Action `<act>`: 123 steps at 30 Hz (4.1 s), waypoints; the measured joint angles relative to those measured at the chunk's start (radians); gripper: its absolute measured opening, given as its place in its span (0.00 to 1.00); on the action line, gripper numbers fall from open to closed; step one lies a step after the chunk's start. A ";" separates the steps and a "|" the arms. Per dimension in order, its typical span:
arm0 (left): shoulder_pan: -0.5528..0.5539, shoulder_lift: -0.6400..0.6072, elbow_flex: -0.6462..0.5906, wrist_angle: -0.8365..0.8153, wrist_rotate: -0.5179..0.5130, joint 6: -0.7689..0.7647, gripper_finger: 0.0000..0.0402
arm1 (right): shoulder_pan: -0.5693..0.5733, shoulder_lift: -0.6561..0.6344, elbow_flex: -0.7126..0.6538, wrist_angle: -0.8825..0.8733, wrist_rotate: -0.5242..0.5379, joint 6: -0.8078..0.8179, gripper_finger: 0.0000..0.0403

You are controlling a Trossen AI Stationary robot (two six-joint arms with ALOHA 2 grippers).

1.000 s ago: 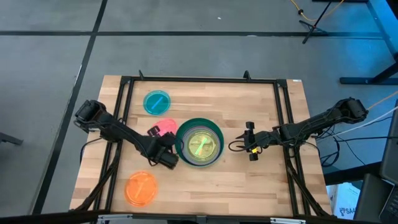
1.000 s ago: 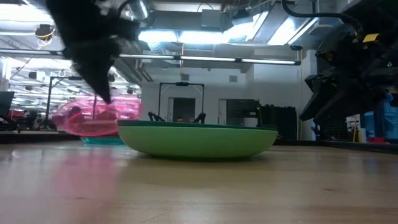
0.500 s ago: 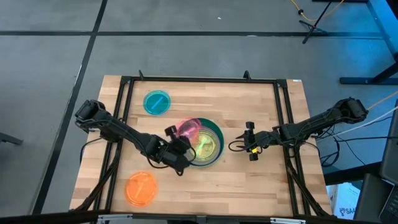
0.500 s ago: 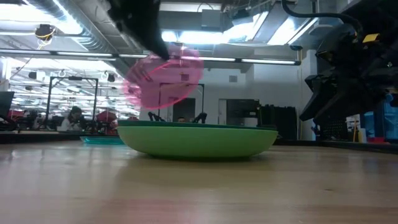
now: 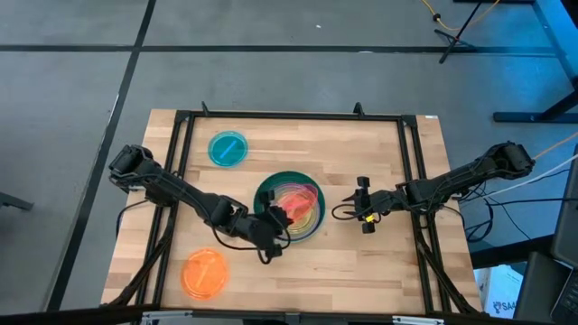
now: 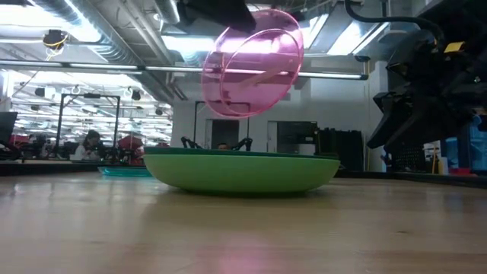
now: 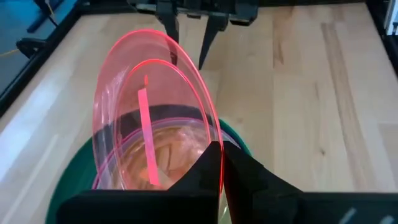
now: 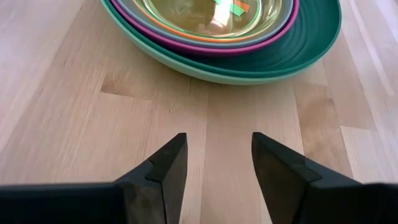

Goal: Stack plastic plates
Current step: Stack the pink plate on top of the green plate, then stack the blue plate on top of the pink plate

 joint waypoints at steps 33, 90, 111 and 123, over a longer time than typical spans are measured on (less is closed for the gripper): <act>0.024 0.141 0.000 -0.096 0.002 0.011 0.01 | 0.000 0.000 0.000 0.000 0.000 0.000 0.42; 0.286 -0.223 -0.371 -0.633 0.045 -0.162 0.27 | 0.000 0.000 0.000 -0.003 -0.002 0.004 0.42; 0.597 -0.252 -0.676 -0.159 0.028 0.259 0.27 | 0.000 0.000 0.000 0.008 0.000 0.004 0.42; 0.716 -0.255 -0.771 0.017 0.037 0.326 0.27 | 0.000 0.000 0.000 0.008 0.000 0.003 0.42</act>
